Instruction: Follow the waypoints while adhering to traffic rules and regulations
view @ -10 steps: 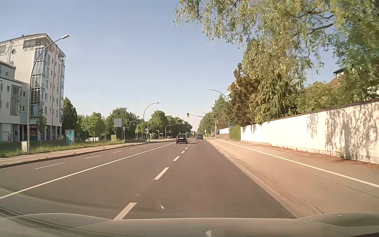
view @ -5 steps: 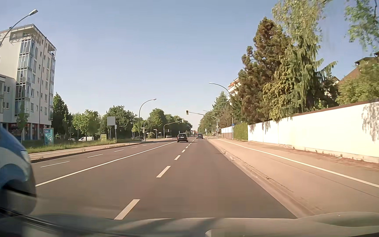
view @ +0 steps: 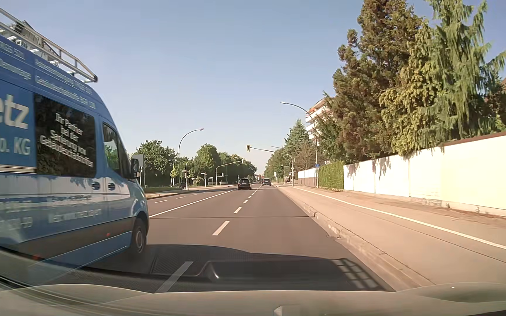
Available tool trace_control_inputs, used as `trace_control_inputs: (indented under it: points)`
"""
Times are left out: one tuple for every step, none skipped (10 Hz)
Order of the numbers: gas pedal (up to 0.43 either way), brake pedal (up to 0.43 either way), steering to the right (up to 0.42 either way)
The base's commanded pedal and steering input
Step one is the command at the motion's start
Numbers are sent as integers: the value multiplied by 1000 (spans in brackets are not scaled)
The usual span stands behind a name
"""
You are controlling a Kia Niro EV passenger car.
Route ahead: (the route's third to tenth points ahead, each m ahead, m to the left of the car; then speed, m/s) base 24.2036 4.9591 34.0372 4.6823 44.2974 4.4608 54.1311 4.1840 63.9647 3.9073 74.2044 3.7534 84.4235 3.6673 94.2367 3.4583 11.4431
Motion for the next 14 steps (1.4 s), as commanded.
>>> trace_control_inputs:
  points:
    - [209,0,0]
    - [209,0,0]
    - [209,0,-1]
    - [209,0,-1]
    - [209,0,-1]
    - [209,0,-2]
    - [209,0,-2]
    - [209,0,-3]
    - [209,0,-3]
    - [209,0,-4]
    - [209,0,-4]
    - [209,0,-4]
    - [209,0,-4]
    - [209,0,-3]
